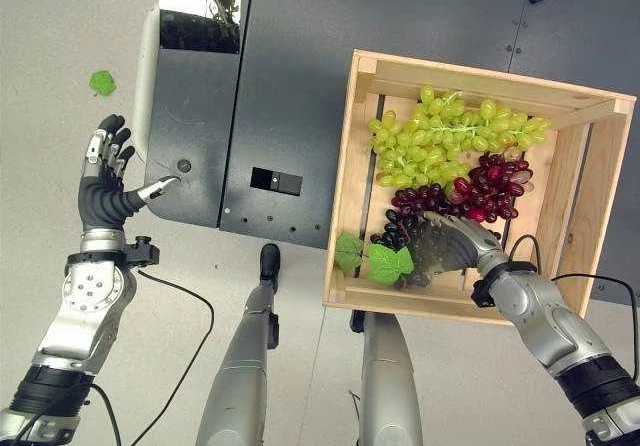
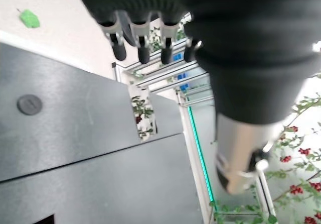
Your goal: Pick up the fruits from the basket on one side to the basket on the other side
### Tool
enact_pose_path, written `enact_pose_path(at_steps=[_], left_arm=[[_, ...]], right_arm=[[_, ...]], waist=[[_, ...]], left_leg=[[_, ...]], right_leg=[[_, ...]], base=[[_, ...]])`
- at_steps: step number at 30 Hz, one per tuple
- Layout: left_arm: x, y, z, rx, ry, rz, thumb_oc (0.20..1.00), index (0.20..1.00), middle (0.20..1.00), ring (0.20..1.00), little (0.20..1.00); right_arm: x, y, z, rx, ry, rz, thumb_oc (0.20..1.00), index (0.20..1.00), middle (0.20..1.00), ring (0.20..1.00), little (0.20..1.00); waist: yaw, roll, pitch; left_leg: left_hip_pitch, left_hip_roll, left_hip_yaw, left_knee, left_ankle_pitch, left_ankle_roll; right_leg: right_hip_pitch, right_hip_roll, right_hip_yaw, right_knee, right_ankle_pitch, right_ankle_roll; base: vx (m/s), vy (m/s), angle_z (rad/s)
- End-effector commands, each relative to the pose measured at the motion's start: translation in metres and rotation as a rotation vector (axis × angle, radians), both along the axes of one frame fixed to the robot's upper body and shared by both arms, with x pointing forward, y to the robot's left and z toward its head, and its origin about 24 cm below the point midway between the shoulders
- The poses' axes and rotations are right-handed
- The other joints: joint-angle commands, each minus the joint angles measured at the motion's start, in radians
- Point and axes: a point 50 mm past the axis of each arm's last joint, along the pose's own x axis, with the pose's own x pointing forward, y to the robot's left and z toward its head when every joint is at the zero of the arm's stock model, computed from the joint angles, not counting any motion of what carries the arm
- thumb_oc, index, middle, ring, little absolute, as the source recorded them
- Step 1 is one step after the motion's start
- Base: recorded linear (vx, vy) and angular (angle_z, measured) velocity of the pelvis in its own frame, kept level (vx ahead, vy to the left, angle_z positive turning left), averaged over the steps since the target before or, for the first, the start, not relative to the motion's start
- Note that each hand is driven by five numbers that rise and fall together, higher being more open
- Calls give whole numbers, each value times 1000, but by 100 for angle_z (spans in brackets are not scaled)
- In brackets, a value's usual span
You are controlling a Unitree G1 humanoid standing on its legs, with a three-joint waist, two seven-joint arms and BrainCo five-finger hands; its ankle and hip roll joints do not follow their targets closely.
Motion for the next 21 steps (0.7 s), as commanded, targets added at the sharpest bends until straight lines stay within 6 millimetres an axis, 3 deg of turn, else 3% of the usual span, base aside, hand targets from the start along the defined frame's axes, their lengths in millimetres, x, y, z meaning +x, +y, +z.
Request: enact_pose_path(at_steps=[1,7,16,21], left_arm=[[-4,-17,15,-30,-103,-65,1000,1000,1000,1000,1000],[-2,-16,18,-28,-112,-62,1000,1000,1000,1000,1000],[-2,-13,15,-15,-95,-53,1000,1000,1000,1000,1000],[-3,-12,15,-17,-88,-48,1000,1000,1000,1000,1000]], right_arm=[[13,2,6,-24,-54,-19,1000,1000,1000,1000,1000],[21,0,18,-29,-108,-43,1000,1000,1000,1000,1000],[14,-4,3,-167,10,-22,1000,1000,1000,1000,1000],[14,-14,6,-210,27,-66,1000,1000,1000,1000,1000]], waist=[[18,42,-18],[25,43,-18],[25,38,-18],[23,35,-18]], left_leg=[[-11,-10,-25,10,-2,28],[-14,-11,-30,0,11,28],[-5,-13,-33,0,2,28],[-11,-13,-33,-2,8,29]], right_leg=[[35,-10,18,-24,-2,106],[29,-12,16,-28,9,107],[39,-13,12,-22,-2,108],[35,-13,13,-27,6,107]], base=[[0,0,0],[0,0,0],[0,0,0],[0,0,0]])
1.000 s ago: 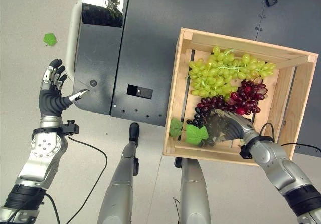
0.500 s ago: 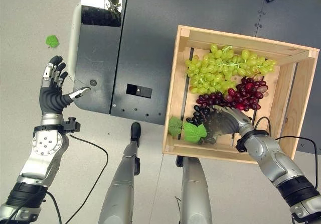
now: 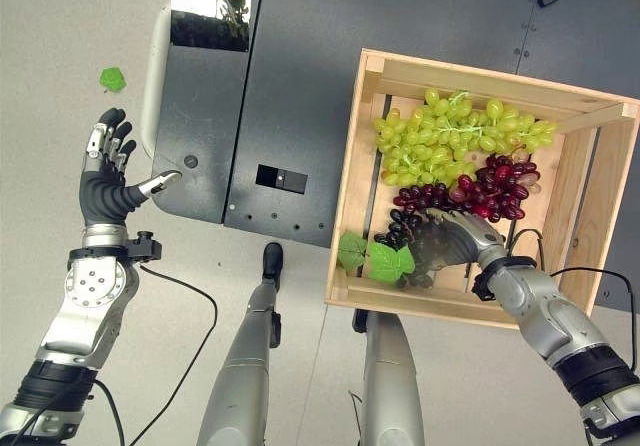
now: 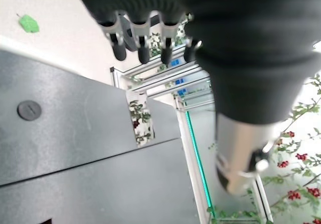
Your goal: Pick up the fruits from the basket on one side to the basket on the other side
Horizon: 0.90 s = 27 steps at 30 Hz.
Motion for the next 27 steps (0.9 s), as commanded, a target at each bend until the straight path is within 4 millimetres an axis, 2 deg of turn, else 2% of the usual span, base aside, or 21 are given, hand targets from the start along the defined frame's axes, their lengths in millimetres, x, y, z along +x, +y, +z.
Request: enact_pose_path(at_steps=[1,5,13,14,15,27], left_arm=[[-4,-9,11,-11,-74,-40,1000,1000,1000,1000,1000],[-4,-9,13,-13,-79,-39,1000,1000,1000,1000,1000],[-4,-8,12,-5,-64,-44,1000,1000,1000,1000,1000],[-5,-7,12,0,-63,-46,1000,1000,1000,1000,1000],[-5,-7,13,-1,-66,-47,1000,1000,1000,1000,1000],[-4,-9,10,-9,-54,-57,1000,1000,1000,1000,1000]], right_arm=[[9,-11,5,-105,24,-56,1000,1000,1000,1000,1000],[8,-19,13,-139,12,-86,1000,1000,1000,1000,1000],[5,-23,23,-173,39,-77,1000,1000,1000,1000,1000],[4,-24,26,-174,37,-74,329,329,329,329,329],[4,-24,27,-169,33,-73,200,200,200,200,200],[6,-14,30,-86,47,-37,200,200,200,200,200]], waist=[[1,29,-18],[1,26,-18],[0,21,-18],[1,21,-18],[2,22,-18],[5,21,-18]], left_leg=[[-1,-15,-20,3,-6,37],[-3,-15,-21,-2,3,37],[13,-17,-20,0,-10,37],[15,-16,-20,0,-10,37],[8,-16,-20,-3,-1,37],[10,-17,-21,4,-8,36]], right_leg=[[50,-14,18,-39,8,113],[51,-13,17,-50,16,112],[63,-14,19,-43,6,112],[63,-14,19,-42,5,112],[58,-14,20,-46,14,111],[62,-11,22,-42,6,110]], base=[[0,0,0],[0,0,0],[0,0,0],[0,0,0],[0,0,0],[-3,1,0]])
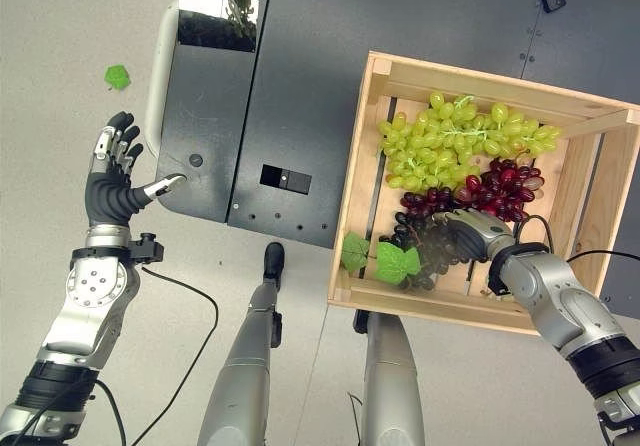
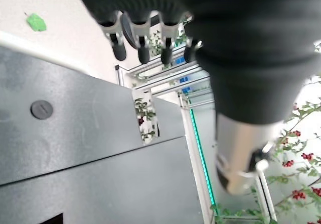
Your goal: Pick up the fruits from the basket on one side to the basket on the other side
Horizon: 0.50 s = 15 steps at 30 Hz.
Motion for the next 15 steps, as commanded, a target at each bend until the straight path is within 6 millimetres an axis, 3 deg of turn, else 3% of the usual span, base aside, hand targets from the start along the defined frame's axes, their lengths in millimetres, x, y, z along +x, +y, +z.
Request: enact_pose_path(at_steps=[1,15], left_arm=[[-6,-7,13,-21,-85,-34,1000,1000,1000,1000,1000],[-4,-9,15,-14,-82,-61,1000,1000,1000,1000,1000]], right_arm=[[4,-5,13,36,-12,-26,200,200,200,200,200],[13,14,14,350,106,31,200,200,200,200,200]], waist=[[-3,20,-18],[12,17,-18]], left_leg=[[9,-13,-11,1,-8,35],[6,-12,-19,-15,14,31]], right_leg=[[56,-9,27,-43,3,114],[53,-10,21,-47,14,110]], base=[[0,0,0],[-1,0,0]])
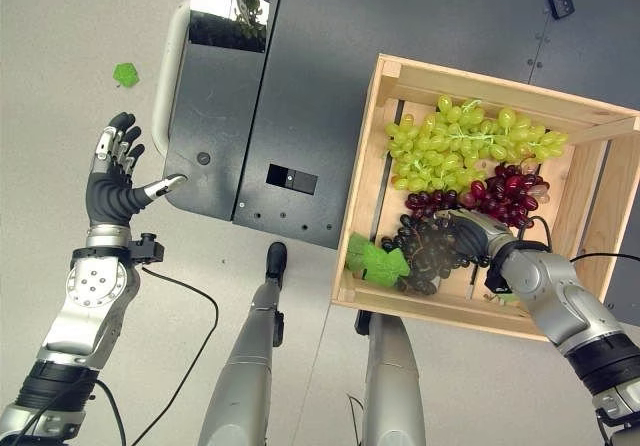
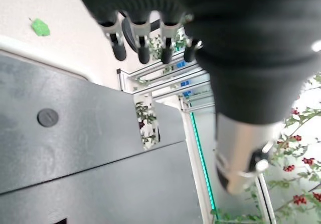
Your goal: Pick up the fruits from the basket on one side to the basket on the other side
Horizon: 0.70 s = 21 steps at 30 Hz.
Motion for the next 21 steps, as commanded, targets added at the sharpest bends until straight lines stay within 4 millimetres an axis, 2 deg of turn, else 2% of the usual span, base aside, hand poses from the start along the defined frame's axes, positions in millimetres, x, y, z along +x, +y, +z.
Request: enact_pose_path(at_steps=[1,2,3,11,13,16,21], left_arm=[[-4,-8,15,-15,-87,-50,1000,1000,1000,1000,1000],[-4,-10,16,-2,-87,-70,1000,1000,1000,1000,1000],[-4,-11,16,2,-85,-80,1000,1000,1000,1000,1000],[-3,-15,17,34,-85,-125,1000,1000,1000,1000,1000],[-3,-16,17,23,-90,-136,1000,1000,1000,1000,1000],[-2,-17,15,16,-85,-137,1000,1000,1000,1000,1000],[0,-18,12,-11,-76,-138,1000,1000,1000,1000,1000]], right_arm=[[10,16,11,132,27,78,200,200,200,200,200],[10,25,10,243,93,131,200,200,200,200,200],[11,23,5,316,127,116,200,200,200,200,200],[13,37,6,531,310,220,200,200,200,200,200],[11,42,-4,736,379,226,200,200,200,200,200],[9,41,-10,806,399,216,200,200,200,200,200],[3,48,-26,1053,452,207,200,200,200,200,200]], waist=[[-9,17,-18],[-4,18,-18],[-1,18,-18],[13,22,-18],[16,26,-18],[17,27,-18],[13,27,-18]], left_leg=[[3,-10,-16,-18,13,30],[9,-10,-18,-17,9,28],[10,-10,-19,-18,10,27],[19,-6,-23,-45,29,17],[29,-5,-26,-61,38,14],[36,-4,-27,-67,40,13],[46,-9,-24,-59,36,12]], right_leg=[[47,-10,21,-50,14,110],[52,-11,19,-46,7,110],[52,-12,18,-46,7,110],[61,-16,4,-52,12,114],[68,-19,-3,-55,12,115],[72,-20,-4,-54,12,115],[83,-22,-2,-50,9,115]], base=[[0,0,0],[0,0,0],[0,0,0],[0,0,0],[0,0,0],[9,-1,8],[5,2,4]])
